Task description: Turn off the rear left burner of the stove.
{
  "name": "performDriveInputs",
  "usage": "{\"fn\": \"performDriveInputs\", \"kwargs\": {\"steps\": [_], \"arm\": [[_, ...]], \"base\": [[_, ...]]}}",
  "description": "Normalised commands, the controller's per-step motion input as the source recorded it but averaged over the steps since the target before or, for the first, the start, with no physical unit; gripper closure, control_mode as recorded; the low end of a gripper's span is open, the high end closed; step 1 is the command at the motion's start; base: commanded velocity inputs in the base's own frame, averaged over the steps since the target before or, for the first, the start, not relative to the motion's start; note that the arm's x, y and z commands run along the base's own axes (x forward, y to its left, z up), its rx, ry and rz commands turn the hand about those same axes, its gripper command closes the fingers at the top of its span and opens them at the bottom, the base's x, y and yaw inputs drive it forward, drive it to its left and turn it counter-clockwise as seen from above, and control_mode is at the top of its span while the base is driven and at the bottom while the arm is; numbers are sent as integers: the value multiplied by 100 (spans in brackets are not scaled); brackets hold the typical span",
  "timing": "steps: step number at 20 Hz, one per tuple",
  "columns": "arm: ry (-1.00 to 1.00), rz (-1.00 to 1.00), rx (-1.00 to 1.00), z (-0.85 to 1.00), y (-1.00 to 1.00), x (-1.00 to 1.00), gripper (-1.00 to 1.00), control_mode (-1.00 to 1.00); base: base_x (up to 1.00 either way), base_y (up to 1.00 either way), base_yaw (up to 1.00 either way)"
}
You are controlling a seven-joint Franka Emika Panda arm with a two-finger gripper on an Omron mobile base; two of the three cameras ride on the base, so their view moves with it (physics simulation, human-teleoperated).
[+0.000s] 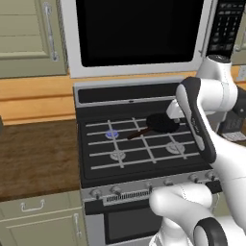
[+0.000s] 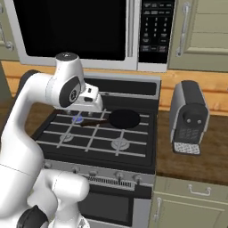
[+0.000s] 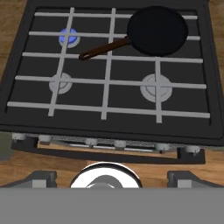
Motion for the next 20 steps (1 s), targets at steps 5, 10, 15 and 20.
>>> {"fn": "performDriveInputs", "kwargs": {"steps": [5, 10, 15, 20], "arm": [[0, 0, 0, 0, 0, 0, -100, 100], [0, 0, 0, 0, 0, 0, -100, 100], [0, 0, 0, 0, 0, 0, -100, -100], [0, 0, 0, 0, 0, 0, -100, -100]], "base": [[0, -29, 0], [0, -20, 0], [0, -5, 0], [0, 0, 0]]}}
